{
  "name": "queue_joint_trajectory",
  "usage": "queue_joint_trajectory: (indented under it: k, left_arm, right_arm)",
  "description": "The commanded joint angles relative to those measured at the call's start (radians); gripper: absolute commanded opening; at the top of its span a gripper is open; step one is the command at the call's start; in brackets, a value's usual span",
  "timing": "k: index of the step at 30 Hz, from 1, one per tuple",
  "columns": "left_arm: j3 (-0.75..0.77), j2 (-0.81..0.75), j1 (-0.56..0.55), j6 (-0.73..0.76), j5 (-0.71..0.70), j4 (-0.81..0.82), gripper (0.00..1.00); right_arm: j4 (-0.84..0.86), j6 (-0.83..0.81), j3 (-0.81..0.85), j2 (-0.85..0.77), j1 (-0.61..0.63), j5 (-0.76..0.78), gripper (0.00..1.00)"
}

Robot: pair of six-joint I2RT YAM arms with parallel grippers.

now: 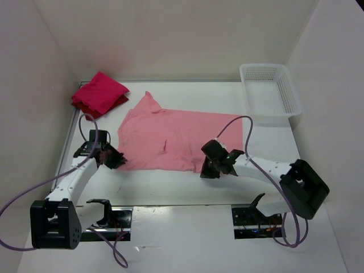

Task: Fold and stack the t-shirts
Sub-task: Grap the side of the flattened tshirt furthest away from the robot with both arms

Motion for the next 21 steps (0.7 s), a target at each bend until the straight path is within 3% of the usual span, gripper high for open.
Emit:
queue_joint_trajectory:
  k: [1, 4, 8, 15, 18, 21]
  left_arm:
    - [0.201, 0.001, 0.008, 0.129, -0.091, -0.027, 0.22]
    - [0.246, 0.079, -0.003, 0.076, 0.055, 0.077, 0.15]
    - [0.112, 0.171, -0.116, -0.073, 0.107, 0.315, 0.11]
    - [0.032, 0.282, -0.149, -0.104, 0.119, 0.407, 0.11]
    - [0.032, 0.305, -0.137, -0.060, 0.078, 0.389, 0.12]
    - [-0.027, 0.328, -0.083, -0.015, 0.130, 0.348, 0.12]
  right_arm:
    - [-0.130, -0.011, 0.069, -0.099, -0.022, 0.108, 0.02]
    - [-0.152, -0.047, 0.160, -0.071, -0.022, 0.108, 0.08]
    - [-0.057, -0.070, 0.207, 0.042, -0.022, 0.025, 0.08]
    - [0.006, -0.083, 0.321, 0.260, 0.027, 0.039, 0.03]
    - [0.029, -0.083, 0.289, 0.269, 0.027, 0.068, 0.02]
    - [0.029, -0.060, 0.243, 0.269, 0.004, 0.079, 0.02]
